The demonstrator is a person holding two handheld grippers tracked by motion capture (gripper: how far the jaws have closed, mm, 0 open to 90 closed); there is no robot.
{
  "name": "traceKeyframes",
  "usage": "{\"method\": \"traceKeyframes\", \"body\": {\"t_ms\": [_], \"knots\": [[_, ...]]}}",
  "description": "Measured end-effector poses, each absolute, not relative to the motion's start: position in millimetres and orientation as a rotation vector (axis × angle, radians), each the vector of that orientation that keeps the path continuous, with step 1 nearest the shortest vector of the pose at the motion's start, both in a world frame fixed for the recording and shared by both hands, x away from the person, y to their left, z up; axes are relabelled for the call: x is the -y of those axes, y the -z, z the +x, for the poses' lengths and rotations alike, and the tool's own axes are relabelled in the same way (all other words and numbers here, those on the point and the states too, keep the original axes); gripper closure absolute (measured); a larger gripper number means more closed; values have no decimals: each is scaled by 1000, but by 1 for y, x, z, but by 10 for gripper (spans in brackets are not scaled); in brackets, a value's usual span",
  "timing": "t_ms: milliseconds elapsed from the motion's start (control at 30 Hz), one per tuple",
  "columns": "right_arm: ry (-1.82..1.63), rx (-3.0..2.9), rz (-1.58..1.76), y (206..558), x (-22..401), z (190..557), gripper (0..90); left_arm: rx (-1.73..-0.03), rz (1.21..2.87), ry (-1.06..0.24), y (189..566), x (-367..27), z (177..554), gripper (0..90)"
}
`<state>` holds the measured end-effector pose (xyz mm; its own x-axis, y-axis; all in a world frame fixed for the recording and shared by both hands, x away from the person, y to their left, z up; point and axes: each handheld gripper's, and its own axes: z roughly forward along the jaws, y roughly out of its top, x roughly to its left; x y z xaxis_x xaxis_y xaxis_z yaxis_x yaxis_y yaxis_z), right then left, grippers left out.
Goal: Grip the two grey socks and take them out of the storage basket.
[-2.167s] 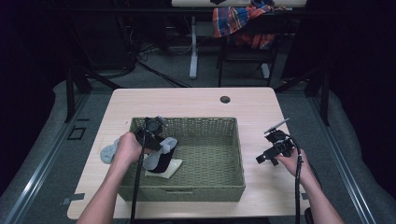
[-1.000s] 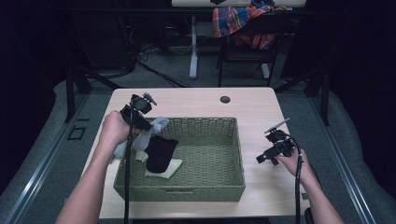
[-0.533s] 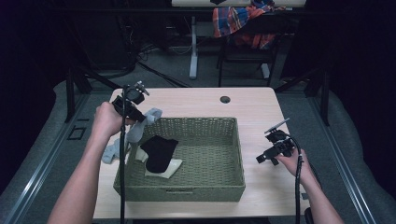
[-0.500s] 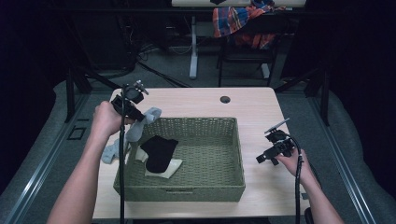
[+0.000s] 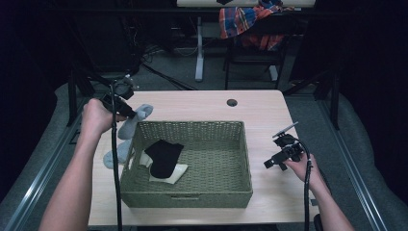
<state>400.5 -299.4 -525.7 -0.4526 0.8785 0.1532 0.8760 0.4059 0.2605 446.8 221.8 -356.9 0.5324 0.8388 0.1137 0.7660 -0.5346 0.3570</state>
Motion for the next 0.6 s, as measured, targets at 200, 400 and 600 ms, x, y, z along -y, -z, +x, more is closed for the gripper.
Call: {"method": "traceKeyframes", "body": {"t_ms": [200, 400, 600], "knots": [[-476, -2626, 1642, 526, 299, 401, 125, -1430, 2457, -418, 361, -246, 450, 863], [-476, -2621, 1644, 526, 299, 401, 125, -1516, 2412, -406, 370, -267, 451, 863], [-476, -2626, 1642, 526, 299, 401, 125, -1589, 2371, -405, 386, -282, 452, 863]]}}
